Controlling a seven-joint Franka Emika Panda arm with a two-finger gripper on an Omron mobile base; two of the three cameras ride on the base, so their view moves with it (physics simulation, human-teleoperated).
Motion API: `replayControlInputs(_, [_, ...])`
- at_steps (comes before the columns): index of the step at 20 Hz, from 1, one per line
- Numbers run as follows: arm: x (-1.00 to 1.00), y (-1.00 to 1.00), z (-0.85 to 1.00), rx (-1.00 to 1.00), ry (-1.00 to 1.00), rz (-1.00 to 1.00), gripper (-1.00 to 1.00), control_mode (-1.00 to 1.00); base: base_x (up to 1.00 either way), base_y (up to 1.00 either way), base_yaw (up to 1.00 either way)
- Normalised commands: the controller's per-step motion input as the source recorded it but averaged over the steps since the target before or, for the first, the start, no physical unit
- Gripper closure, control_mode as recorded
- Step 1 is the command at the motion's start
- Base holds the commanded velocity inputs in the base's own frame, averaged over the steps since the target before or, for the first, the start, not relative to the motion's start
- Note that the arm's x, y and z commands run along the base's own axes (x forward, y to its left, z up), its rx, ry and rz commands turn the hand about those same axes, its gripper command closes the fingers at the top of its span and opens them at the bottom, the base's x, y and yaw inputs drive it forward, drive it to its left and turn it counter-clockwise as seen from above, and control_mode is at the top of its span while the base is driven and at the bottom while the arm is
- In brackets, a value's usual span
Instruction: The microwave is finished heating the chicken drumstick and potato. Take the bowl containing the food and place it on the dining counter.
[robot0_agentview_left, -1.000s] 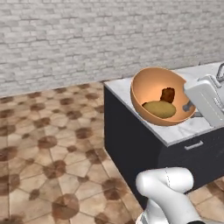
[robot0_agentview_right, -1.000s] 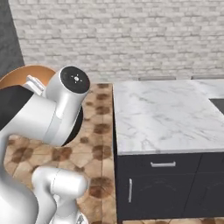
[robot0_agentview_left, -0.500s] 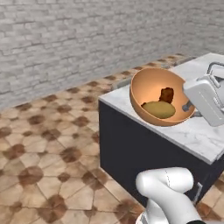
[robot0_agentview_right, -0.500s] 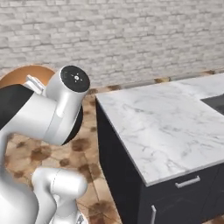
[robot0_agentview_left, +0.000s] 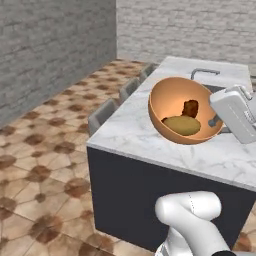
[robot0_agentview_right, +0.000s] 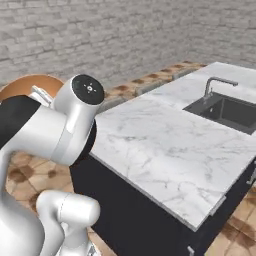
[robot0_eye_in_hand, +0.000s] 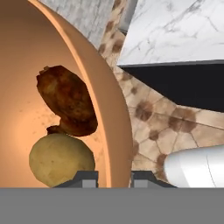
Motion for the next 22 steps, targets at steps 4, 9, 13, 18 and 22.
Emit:
replayControlInputs(4, [0.0, 0.0, 0.0, 0.0, 0.0, 0.0, 1.0, 1.0, 0.59, 0.95, -0.61])
replayControlInputs(9, [0.0, 0.0, 0.0, 0.0, 0.0, 0.0, 1.0, 1.0, 0.23, 0.88, -0.39])
replayControlInputs(13, [0.0, 0.0, 0.0, 0.0, 0.0, 0.0, 1.0, 1.0, 0.47, 0.63, -0.38])
replayControlInputs(18, [0.0, 0.0, 0.0, 0.0, 0.0, 0.0, 1.0, 1.0, 0.56, 0.1, -0.34])
replayControlInputs(22, [0.0, 0.0, 0.0, 0.0, 0.0, 0.0, 1.0, 1.0, 0.32, 0.0, -0.24])
